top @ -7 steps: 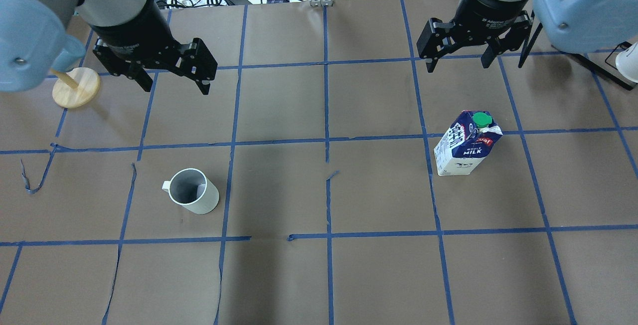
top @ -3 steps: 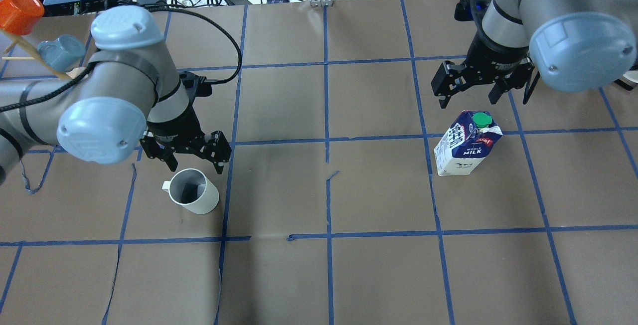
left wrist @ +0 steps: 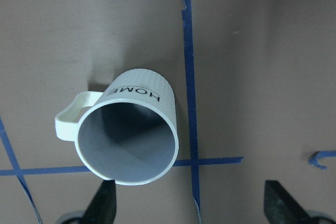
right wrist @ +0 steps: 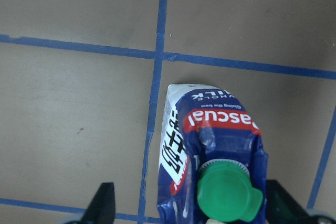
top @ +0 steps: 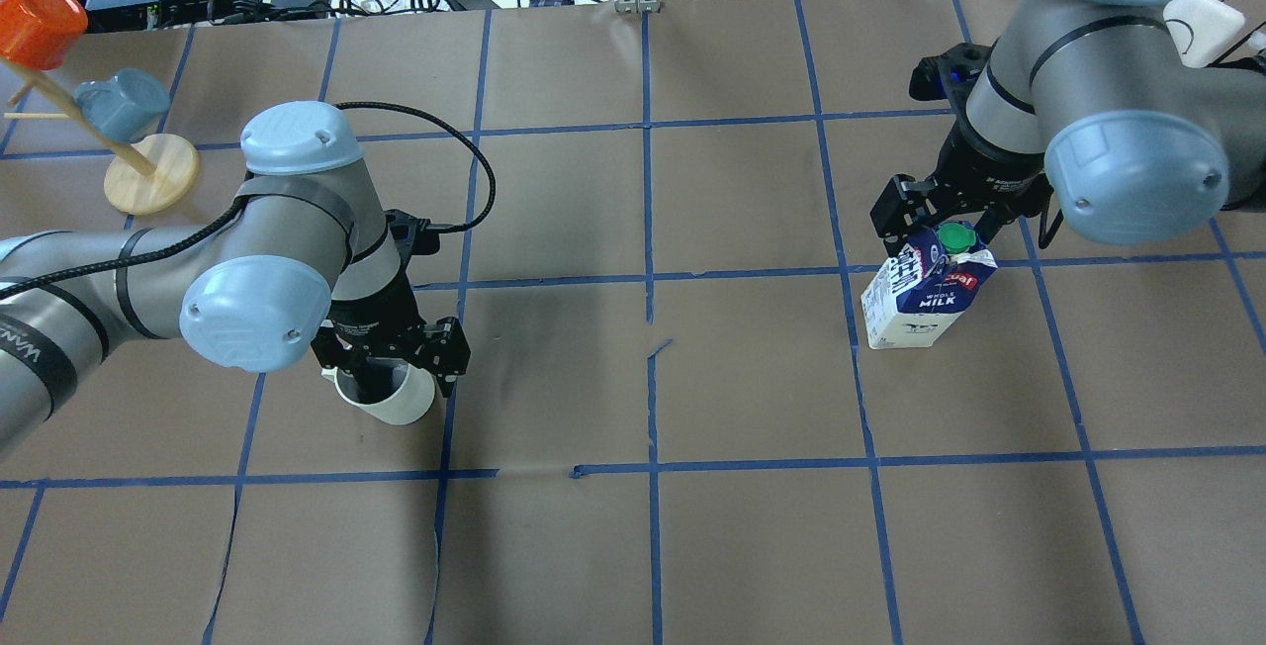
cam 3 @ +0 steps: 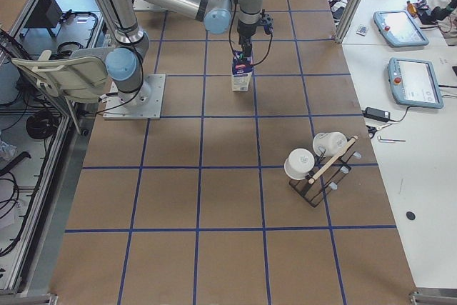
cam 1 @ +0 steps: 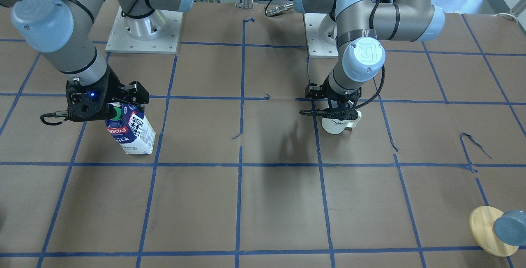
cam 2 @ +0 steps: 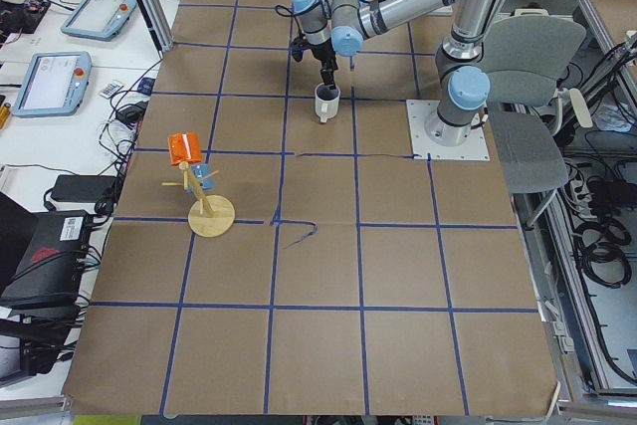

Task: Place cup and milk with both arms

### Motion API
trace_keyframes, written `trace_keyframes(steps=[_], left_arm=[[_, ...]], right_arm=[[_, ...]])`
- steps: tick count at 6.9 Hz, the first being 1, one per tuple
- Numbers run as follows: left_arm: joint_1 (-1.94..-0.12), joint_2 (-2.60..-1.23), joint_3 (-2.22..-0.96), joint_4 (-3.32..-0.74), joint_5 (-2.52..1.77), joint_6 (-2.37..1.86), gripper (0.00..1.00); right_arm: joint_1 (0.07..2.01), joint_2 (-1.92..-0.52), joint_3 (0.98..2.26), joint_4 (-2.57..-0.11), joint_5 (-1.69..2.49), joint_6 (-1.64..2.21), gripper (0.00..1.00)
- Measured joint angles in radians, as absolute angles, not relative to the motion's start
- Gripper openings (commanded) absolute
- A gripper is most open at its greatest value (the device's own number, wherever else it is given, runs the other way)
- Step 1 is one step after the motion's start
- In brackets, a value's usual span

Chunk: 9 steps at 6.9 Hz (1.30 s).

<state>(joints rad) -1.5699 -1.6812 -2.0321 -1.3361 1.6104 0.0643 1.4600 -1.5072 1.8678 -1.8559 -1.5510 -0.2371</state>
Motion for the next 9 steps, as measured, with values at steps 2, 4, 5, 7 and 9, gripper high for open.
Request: trace_keyframes(steps=[2,4,5,7,9], left_arm=[[-1.569,-1.709,-2.034,-1.329,1.61,0.065,0.0],[-1.569,-1.717,-2.029,-1.303,1.612,0.064,0.0],[-1.57,-1.717,-2.022,-1.287,1.612,0.06,0.0],[-1.571,-1.718,-1.996,-1.275,1.611,0.046,0.0],[-1.609,-1.727,-1.957,-1.275,1.568,-0.154,0.0]], right_arm=[[1.454,-1.505,1.896,-1.881,-1.554,-0.26,1.0],[1.45,-1.504,1.903,-1.886,-1.556,-0.263,0.39],[1.445,-1.504,1.903,-1.886,-1.554,-0.26,0.25],[1.437,-1.505,1.902,-1.884,-1.55,-0.251,0.18],[1.437,-1.512,1.886,-1.87,-1.547,-0.208,0.19]])
